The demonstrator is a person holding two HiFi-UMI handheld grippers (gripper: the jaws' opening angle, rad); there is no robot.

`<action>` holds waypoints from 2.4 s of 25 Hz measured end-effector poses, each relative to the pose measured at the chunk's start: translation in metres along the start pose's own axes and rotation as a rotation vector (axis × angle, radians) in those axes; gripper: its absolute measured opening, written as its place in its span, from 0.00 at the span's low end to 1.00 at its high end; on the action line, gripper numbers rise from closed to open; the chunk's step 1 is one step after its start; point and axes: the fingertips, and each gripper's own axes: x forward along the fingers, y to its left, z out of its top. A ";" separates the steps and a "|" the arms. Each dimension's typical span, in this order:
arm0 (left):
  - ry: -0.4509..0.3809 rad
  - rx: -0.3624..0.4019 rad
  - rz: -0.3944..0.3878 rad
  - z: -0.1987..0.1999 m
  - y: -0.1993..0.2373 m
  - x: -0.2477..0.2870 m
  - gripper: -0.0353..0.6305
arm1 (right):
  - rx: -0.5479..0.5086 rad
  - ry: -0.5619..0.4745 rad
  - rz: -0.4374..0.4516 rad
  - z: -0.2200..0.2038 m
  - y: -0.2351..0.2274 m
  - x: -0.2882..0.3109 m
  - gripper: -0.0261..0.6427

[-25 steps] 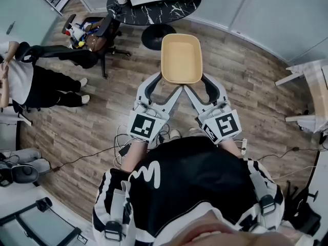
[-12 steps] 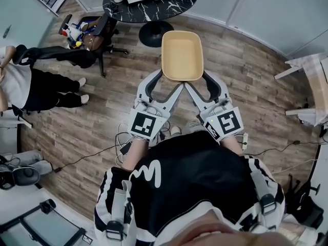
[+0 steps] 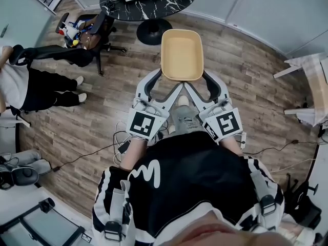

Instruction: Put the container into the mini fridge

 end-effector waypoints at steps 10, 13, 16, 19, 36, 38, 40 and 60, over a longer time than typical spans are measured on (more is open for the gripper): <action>-0.003 0.010 0.019 0.000 0.022 0.030 0.45 | -0.006 -0.007 0.016 0.001 -0.027 0.027 0.40; -0.005 0.011 0.022 0.000 0.030 0.041 0.45 | -0.005 -0.010 0.022 0.002 -0.037 0.036 0.40; -0.001 0.013 0.026 0.000 0.040 0.054 0.45 | -0.004 -0.013 0.024 0.002 -0.049 0.048 0.40; -0.003 0.019 0.028 -0.001 0.050 0.066 0.45 | -0.001 -0.015 0.028 0.002 -0.059 0.059 0.40; 0.006 0.021 0.043 -0.005 0.110 0.124 0.45 | 0.021 -0.012 0.043 0.000 -0.109 0.128 0.40; 0.009 0.021 0.043 -0.005 0.116 0.132 0.45 | 0.022 -0.009 0.044 0.001 -0.116 0.135 0.40; 0.013 0.023 0.044 -0.005 0.121 0.140 0.45 | 0.023 -0.010 0.046 0.002 -0.124 0.141 0.40; 0.008 0.024 0.092 -0.007 0.161 0.218 0.45 | 0.040 -0.008 0.093 0.001 -0.197 0.193 0.40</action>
